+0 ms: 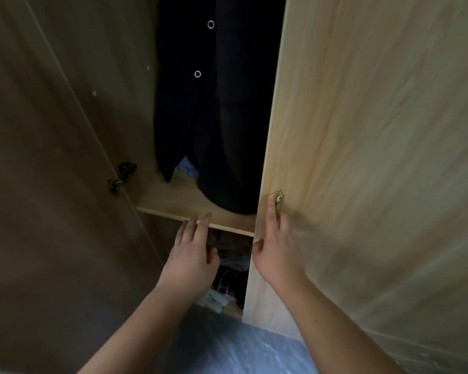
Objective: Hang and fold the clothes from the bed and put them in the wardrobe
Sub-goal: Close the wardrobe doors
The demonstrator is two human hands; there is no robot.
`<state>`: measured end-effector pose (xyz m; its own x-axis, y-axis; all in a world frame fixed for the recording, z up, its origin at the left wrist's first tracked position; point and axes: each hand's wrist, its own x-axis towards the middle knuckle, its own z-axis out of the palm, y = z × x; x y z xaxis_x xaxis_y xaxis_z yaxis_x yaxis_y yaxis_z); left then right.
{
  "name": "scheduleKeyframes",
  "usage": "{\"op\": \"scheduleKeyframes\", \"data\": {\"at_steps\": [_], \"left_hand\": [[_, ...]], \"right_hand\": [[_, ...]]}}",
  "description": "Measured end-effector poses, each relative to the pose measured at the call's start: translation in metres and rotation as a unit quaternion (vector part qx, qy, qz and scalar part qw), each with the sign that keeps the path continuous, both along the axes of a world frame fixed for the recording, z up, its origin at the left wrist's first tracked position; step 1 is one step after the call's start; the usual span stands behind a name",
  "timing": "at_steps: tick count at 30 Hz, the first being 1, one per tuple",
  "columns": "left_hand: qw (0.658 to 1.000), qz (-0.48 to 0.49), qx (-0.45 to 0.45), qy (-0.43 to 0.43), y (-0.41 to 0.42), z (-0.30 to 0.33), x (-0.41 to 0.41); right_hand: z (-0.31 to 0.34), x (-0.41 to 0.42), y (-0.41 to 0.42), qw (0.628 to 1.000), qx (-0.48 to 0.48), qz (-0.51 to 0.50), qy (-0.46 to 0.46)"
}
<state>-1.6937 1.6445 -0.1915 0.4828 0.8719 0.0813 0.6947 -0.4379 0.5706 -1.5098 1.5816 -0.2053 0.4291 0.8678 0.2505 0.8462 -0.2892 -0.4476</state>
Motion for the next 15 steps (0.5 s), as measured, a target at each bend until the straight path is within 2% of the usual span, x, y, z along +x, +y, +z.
{"op": "scheduleKeyframes", "data": {"at_steps": [6, 10, 15], "left_hand": [[0.999, 0.036, 0.013, 0.014, -0.011, 0.007, -0.025], [0.998, 0.055, 0.032, 0.011, -0.022, 0.012, -0.06], [0.995, 0.091, 0.041, 0.022, -0.04, 0.006, -0.133]], "right_hand": [[-0.001, -0.012, -0.01, 0.996, 0.056, 0.024, 0.065], [-0.01, -0.052, -0.019, 0.997, 0.02, 0.04, 0.067], [-0.011, -0.13, -0.021, 0.983, -0.001, 0.182, 0.017]]}}
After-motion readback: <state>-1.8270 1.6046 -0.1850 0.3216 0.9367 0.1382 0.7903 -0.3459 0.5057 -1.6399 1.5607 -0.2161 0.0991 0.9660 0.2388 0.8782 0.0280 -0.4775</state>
